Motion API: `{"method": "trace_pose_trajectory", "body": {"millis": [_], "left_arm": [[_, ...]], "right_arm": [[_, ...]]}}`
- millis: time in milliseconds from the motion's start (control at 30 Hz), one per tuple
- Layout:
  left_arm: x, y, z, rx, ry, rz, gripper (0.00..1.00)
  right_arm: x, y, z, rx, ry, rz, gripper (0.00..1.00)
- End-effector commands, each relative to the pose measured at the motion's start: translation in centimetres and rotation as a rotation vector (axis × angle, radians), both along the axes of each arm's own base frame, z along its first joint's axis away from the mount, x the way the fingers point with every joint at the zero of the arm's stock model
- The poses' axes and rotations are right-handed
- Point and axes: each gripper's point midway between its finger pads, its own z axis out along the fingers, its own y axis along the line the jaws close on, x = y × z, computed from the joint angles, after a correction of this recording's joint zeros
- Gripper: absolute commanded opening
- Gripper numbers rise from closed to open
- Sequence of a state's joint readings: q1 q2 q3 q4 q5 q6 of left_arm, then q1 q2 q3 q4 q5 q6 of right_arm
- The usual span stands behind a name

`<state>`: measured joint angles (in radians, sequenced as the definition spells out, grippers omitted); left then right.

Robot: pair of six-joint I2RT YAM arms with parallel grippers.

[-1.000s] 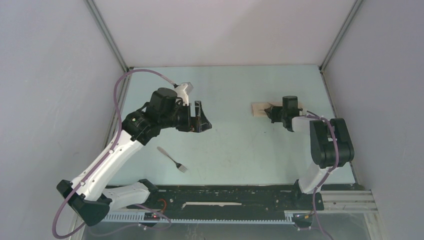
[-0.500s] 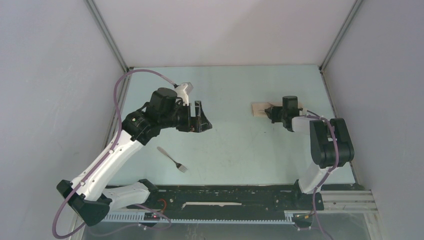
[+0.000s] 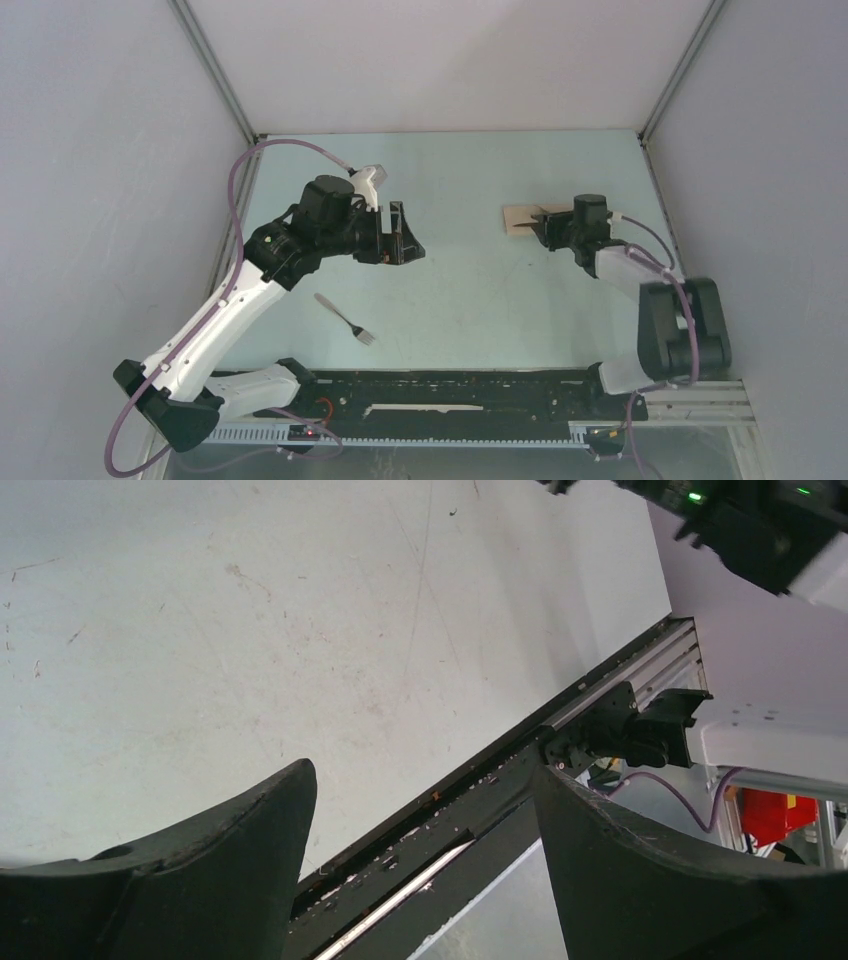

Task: Fold the napkin into a case and place the utensils inside
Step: Pick up the fork from the corner of the board.

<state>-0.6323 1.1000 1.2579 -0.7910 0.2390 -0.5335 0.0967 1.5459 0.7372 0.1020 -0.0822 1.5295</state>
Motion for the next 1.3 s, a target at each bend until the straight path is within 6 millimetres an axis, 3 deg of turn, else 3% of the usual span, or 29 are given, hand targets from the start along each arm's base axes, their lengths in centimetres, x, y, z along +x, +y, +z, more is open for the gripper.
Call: {"method": "trace_pose_trajectory", "body": {"millis": [0, 67, 167, 333, 400, 467, 567, 667, 800, 900, 1067, 1200, 1267], "left_arm": [[0.7, 0.5, -0.4, 0.008, -0.020, 0.037, 0.87], [1.0, 1.8, -1.6, 0.039, -0.020, 0.095, 0.87], [1.7, 5.1, -4.2, 0.055, 0.006, 0.255, 0.86], [2.4, 13.2, -10.0, 0.011, 0.140, 0.719, 0.84], [1.9, 16.0, -13.2, 0.051, 0.235, 0.911, 0.84], [0.6, 17.4, -16.3, 0.099, 0.384, 1.046, 0.84], [-0.6, 17.2, -19.8, 0.135, 0.587, 1.131, 0.80], [-0.8, 17.2, -22.1, 0.160, 0.678, 1.208, 0.77], [-0.6, 17.9, -23.2, 0.110, 0.685, 1.334, 0.74], [0.0, 17.8, -23.6, 0.058, 0.690, 1.374, 0.67], [0.3, 17.4, -24.9, 0.082, 0.753, 1.366, 0.63], [-0.1, 17.1, -26.5, 0.105, 0.811, 1.352, 0.59], [-0.4, 16.8, -27.1, 0.107, 0.833, 1.341, 0.52]], "right_arm": [[-2.6, 1.7, 7.3, -0.173, -0.223, 0.240, 0.44], [-3.7, 3.2, 10.5, -0.382, -0.319, 0.462, 0.54], [-6.4, 6.7, 13.3, -0.668, -0.474, 0.827, 0.68], [-12.5, 11.4, 11.7, -0.830, -0.547, 1.203, 0.71], [-14.1, 12.7, 10.8, -0.880, -0.560, 1.292, 0.71], [-15.3, 14.0, 10.2, -0.899, -0.572, 1.351, 0.71], [-16.2, 15.3, 9.5, -0.876, -0.598, 1.398, 0.71], [-17.0, 16.6, 9.0, -0.787, -0.623, 1.433, 0.70], [-18.3, 18.2, 8.5, -0.684, -0.657, 1.491, 0.69], [-18.8, 18.3, 8.0, -0.663, -0.662, 1.500, 0.69], [-19.4, 18.2, 7.3, -0.634, -0.656, 1.506, 0.70], [-19.9, 18.9, 7.3, -0.546, -0.630, 1.507, 0.84], [-20.1, 19.6, 7.5, -0.477, -0.633, 1.511, 0.85]]}}
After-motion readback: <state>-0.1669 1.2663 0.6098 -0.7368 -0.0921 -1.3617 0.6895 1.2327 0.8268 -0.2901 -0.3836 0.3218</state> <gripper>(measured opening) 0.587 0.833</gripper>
